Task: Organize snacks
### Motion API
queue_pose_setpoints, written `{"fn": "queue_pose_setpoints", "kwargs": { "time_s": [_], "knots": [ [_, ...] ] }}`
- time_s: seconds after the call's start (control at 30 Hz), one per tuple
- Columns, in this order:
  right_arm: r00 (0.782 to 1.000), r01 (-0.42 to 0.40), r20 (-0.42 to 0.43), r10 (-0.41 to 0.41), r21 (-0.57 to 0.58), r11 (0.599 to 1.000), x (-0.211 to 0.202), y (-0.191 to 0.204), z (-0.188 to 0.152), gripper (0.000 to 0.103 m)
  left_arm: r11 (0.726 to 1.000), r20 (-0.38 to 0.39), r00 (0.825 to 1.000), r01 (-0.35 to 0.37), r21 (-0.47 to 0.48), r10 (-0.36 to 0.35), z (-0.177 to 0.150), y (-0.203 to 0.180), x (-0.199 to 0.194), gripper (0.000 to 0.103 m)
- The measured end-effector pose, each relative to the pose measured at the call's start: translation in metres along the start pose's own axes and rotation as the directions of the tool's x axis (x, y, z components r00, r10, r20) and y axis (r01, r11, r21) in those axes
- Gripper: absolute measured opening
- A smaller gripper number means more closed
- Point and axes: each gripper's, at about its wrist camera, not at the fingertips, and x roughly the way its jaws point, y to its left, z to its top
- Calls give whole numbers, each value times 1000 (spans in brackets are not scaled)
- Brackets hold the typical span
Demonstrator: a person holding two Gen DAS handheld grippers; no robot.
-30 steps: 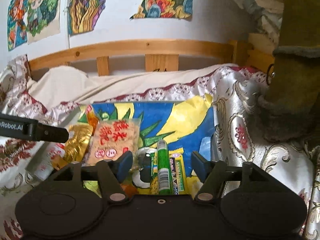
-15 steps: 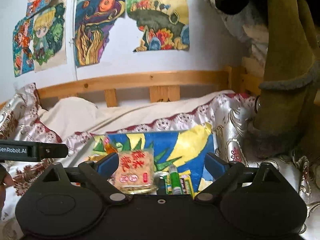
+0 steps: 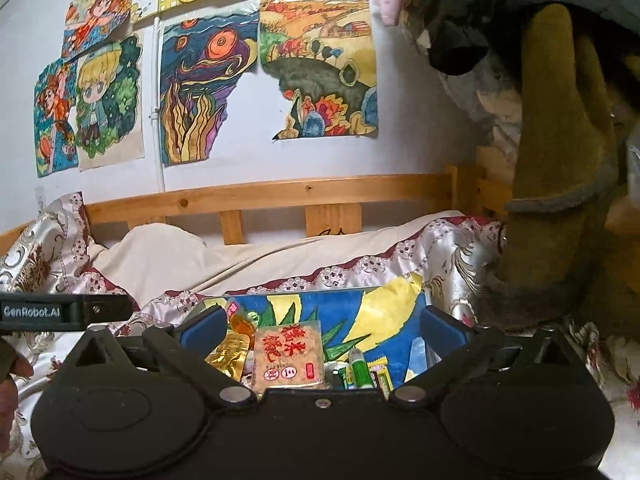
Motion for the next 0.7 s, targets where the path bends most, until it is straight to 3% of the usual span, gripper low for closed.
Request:
{"fn": "queue_pose_setpoints", "kwargs": {
  "time_s": [0.7],
  "knots": [
    [1000, -2, -10, 2, 27, 1000, -71, 19, -29, 102, 998, -27, 999, -20, 55, 21, -49, 19, -70, 103]
  ]
}}
